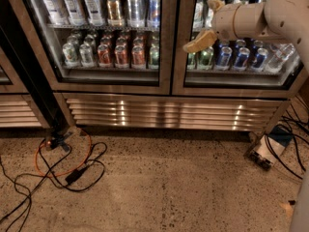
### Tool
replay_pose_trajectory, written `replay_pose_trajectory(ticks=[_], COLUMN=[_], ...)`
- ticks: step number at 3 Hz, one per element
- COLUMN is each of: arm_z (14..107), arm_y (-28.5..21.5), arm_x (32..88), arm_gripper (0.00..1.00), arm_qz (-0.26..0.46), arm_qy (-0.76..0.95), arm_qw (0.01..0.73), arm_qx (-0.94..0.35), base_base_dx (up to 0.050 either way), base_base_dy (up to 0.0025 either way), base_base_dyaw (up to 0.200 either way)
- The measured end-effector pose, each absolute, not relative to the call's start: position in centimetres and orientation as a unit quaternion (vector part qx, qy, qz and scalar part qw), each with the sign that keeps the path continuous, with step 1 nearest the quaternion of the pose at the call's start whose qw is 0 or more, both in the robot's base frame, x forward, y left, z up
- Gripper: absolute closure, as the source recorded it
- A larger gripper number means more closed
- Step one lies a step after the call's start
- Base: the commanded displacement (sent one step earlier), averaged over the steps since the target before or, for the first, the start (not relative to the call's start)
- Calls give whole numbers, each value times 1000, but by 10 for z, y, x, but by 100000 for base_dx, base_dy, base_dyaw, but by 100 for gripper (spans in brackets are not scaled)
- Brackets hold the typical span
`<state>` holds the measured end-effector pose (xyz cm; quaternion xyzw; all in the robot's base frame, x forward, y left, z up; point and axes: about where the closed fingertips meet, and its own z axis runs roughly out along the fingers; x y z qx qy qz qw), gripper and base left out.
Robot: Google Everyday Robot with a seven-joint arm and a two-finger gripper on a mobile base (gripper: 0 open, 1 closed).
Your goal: Open left fridge door
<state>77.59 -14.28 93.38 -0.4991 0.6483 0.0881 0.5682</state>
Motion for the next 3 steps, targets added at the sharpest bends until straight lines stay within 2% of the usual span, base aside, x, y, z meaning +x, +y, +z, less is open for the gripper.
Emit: replay_pose_trajectory(ticks=[1, 3], arm_z=[933, 945], arm_y=[-140, -110], arm_x=[776, 831], arm_gripper=[0, 0], arm_qz=[89, 76], arm_qy=[647, 601], arm_qw=[568, 602], arm_qx=[-501, -521], base_base_dx=[0, 0], base_base_dy=[0, 0], base_base_dyaw=[0, 0])
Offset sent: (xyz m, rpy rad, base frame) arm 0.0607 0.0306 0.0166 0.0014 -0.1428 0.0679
